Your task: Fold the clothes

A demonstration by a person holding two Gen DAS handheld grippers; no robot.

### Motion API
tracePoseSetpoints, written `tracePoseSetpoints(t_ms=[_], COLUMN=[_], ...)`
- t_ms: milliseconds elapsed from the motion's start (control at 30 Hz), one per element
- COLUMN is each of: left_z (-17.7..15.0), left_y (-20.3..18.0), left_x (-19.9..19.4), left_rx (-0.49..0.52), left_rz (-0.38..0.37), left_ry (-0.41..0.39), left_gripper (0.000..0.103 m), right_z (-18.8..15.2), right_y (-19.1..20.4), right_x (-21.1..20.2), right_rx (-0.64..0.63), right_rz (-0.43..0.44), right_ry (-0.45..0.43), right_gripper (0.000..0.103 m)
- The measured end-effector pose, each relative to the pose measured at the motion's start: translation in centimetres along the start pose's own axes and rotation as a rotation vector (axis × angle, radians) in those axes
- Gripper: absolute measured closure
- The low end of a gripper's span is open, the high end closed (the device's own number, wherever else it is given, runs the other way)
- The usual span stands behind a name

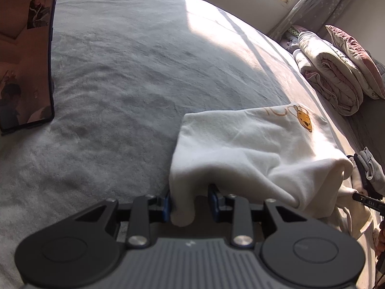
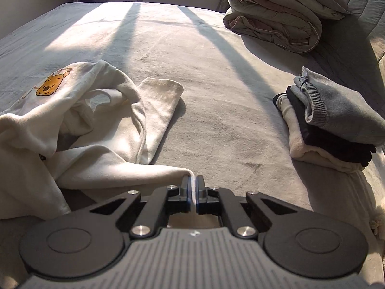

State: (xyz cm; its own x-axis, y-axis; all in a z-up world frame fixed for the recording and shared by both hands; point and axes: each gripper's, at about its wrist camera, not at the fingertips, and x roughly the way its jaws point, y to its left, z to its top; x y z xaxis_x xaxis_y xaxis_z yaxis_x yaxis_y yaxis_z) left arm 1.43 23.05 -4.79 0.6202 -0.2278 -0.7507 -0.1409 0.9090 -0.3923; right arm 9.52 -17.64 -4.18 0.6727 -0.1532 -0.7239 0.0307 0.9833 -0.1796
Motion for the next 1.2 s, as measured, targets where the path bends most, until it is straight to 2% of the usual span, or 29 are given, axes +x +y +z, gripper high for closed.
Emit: tracePoseSetpoints(t_ms=[167, 300, 333, 400, 433, 467, 500, 533, 567, 800, 900, 933, 967, 1000, 1067, 1200], left_z=[0.2, 0.2, 0.2, 0.2, 0.2, 0.2, 0.2, 0.2, 0.2, -0.3, -0.5, -0.5, -0.5, -0.6, -0.7, -0.8], left_y=[0.4, 0.5, 0.6, 0.8, 0.8, 0.9, 0.9, 1.0, 1.0, 1.4, 1.6, 1.5, 1.5, 1.3, 1.0, 0.7], left_x=[0.1, 0.0, 0.0, -0.1, -0.2, -0.2, -0.3, -0.3, -0.3, -0.2, -0.1, -0.1, -0.3, -0.6, -1.3, -3.3], left_rx=[-0.005, -0.01, -0.013, -0.021, -0.025, -0.029, -0.034, -0.036, -0.035, -0.028, -0.017, -0.013, -0.009, -0.003, 0.013, 0.008], left_rz=[-0.008, -0.019, -0.023, -0.035, -0.042, -0.048, -0.055, -0.056, -0.05, -0.047, -0.047, -0.05, -0.056, -0.064, -0.083, -0.194], left_ry=[0.002, 0.005, 0.006, 0.009, 0.01, 0.011, 0.012, 0.012, 0.012, 0.012, 0.013, 0.01, 0.005, 0.0, -0.015, -0.02], left_gripper=[0.072, 0.072, 0.072, 0.073, 0.073, 0.074, 0.074, 0.074, 0.076, 0.081, 0.089, 0.091, 0.093, 0.094, 0.095, 0.095], right_z=[2.1, 2.2, 2.1, 1.7, 1.4, 1.0, 0.7, 0.2, -0.3, -2.6, -3.0, -3.1, -3.3, -3.3, -3.4, -3.6], right_y=[-1.5, -0.8, -0.7, -0.8, -0.8, -0.8, -0.7, -0.5, -0.2, 3.4, 4.4, 4.7, 4.9, 4.9, 4.7, 2.7], right_x=[0.8, 0.4, 0.1, -0.4, -0.6, -0.8, -1.1, -1.3, -1.5, -0.4, 0.4, 0.7, 0.9, 0.8, 0.0, -3.0], right_rx=[0.038, 0.065, 0.084, 0.129, 0.158, 0.183, 0.197, 0.205, 0.207, 0.184, 0.216, 0.23, 0.243, 0.255, 0.264, 0.273], right_rz=[-0.046, 0.014, 0.04, 0.113, 0.171, 0.224, 0.268, 0.323, 0.376, 0.537, 0.577, 0.595, 0.612, 0.621, 0.623, 0.635], right_ry=[-0.022, -0.029, -0.031, -0.024, -0.012, -0.003, 0.0, 0.005, 0.01, 0.039, 0.041, 0.049, 0.056, 0.059, 0.05, 0.015], right_gripper=[0.1, 0.096, 0.087, 0.085, 0.078, 0.065, 0.059, 0.054, 0.054, 0.054, 0.054, 0.064, 0.087, 0.093, 0.096, 0.097])
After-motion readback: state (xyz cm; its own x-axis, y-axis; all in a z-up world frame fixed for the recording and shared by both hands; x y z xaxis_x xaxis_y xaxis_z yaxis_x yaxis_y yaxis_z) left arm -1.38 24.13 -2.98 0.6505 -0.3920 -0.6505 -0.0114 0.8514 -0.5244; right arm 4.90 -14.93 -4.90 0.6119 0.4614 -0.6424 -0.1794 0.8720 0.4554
